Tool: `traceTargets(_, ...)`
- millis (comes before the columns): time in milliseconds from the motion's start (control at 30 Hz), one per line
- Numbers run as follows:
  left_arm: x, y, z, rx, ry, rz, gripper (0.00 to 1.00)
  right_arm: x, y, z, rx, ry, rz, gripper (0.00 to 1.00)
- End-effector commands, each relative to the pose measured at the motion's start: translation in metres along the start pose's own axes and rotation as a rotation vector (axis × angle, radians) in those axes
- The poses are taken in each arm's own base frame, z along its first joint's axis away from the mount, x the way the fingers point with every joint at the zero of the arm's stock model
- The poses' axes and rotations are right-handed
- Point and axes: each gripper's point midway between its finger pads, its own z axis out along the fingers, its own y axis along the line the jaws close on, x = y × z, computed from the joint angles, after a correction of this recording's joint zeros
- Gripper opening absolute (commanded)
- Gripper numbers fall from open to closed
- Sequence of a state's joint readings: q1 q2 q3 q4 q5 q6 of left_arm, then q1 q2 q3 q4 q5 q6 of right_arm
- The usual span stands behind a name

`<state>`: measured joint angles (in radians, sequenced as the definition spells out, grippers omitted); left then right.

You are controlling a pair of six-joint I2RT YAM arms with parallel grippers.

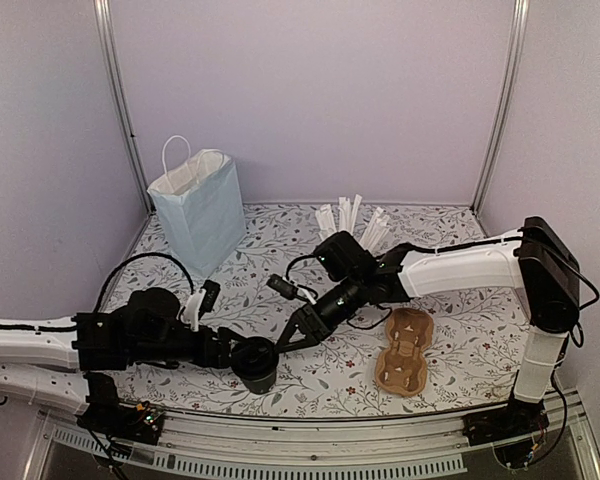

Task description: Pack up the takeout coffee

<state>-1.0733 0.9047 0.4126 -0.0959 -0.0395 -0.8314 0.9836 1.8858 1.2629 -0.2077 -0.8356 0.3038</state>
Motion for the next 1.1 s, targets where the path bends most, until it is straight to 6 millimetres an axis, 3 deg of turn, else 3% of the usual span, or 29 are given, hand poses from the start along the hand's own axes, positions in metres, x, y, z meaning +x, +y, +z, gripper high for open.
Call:
traceTargets(0, 0.013, 0.0, -0.014, -0.013, 0.029, -0.084, 0.82, -0.018, 0.004, -0.013, 0.041, -0.048, -0.074, 0.43)
traceTargets(233, 0.033, -0.004, -0.014, 0.0, 0.085, -0.159, 0.79, -0.02, 0.005, -0.001, -0.029, -0.007, -0.113, 0.46)
traceTargets(467, 0.046, 0.008, -0.007, -0.045, 0.113, -0.151, 0.72, -0.017, 0.003, 0.008, -0.049, 0.018, -0.126, 0.49)
traceTargets(733, 0.033, 0.011, -0.005, -0.045, 0.039, -0.099, 0.69, -0.016, 0.002, 0.006, -0.025, 0.019, -0.139, 0.51)
traceTargets(933, 0.013, 0.005, -0.031, -0.057, -0.026, -0.128, 0.8, -0.033, 0.025, -0.008, 0.063, 0.013, -0.37, 0.64)
traceTargets(1067, 0.015, 0.011, -0.043, -0.023, -0.051, -0.227, 0.8, -0.04, 0.029, -0.003, 0.219, 0.055, -0.56, 0.7)
